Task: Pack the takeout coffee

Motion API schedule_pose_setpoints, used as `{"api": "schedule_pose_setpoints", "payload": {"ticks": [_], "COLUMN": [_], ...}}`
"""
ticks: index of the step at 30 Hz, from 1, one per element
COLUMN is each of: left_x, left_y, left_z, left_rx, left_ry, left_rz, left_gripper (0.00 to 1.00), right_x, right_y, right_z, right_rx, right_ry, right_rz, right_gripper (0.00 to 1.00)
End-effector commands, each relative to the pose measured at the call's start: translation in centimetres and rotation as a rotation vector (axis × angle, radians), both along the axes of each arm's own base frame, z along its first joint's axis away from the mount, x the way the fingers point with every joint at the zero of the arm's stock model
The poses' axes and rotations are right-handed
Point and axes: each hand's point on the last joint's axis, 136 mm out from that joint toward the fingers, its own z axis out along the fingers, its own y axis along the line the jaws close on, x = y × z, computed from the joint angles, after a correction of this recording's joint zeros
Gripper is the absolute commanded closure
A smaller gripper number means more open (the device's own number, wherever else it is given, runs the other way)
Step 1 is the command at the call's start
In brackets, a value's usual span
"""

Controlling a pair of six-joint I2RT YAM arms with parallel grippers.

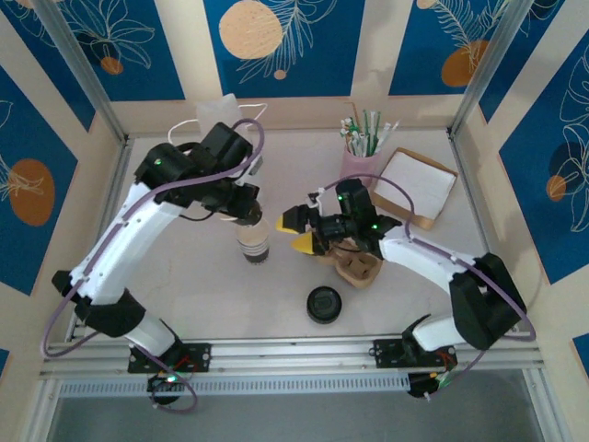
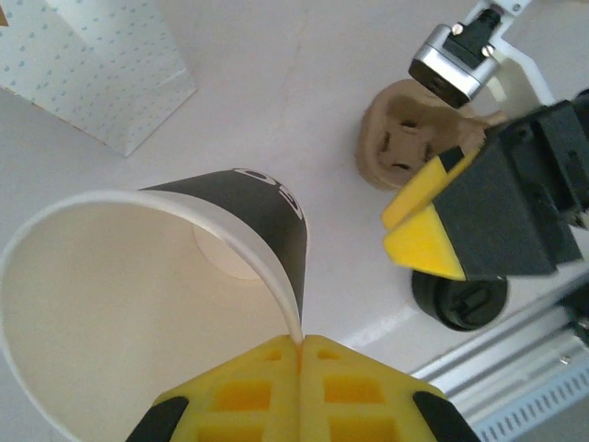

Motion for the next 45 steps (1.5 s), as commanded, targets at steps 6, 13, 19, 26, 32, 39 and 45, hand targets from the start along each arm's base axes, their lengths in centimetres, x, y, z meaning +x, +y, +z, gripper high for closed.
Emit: {"api": "schedule_pose_setpoints", "payload": {"ticks": [6,13,19,26,32,39,45], "left_x": [-6.6,-8.8,-10.2,-12.1,-12.6,-11.5,-11.4], "left_y": [-2.0,-3.7,-5.2,-7.9,-9.2,-8.7,-8.5], "left_z": [2.1,-1.9,-6.9,-12.8,-17.0,-19.3,-20.2], "left_rx": [-0.153,-0.08,0.07,0.18,0.296,0.435,0.487], "left_ry": [0.084,0.119,0.114,0.147,0.165,0.136,0.144], "left_rz": [-0.16,-0.19,-0.191,-0.212,-0.22,-0.203,-0.207], "left_gripper": [1.0,1.0,1.0,1.0,1.0,1.0,1.0], "right_x": [-0.8,-1.5,-2.2,-2.9,-3.1,-3.4,-3.5], "right_y": [-5.2,-8.8,-10.6,-11.7,-12.0,-12.2,-12.4], "right_z": [0.2,-0.4,-1.5,-2.3,-2.3,-2.7,-3.2], "right_rx": [-0.142,-0.171,-0.183,-0.185,-0.186,-0.196,-0.202], "right_ry": [-0.05,-0.045,-0.028,-0.015,-0.016,-0.014,-0.004], "right_rz": [-0.108,-0.192,-0.235,-0.259,-0.258,-0.261,-0.262], "right_gripper": [0.01,0.01,0.01,0.01,0.01,0.01,0.01]}}
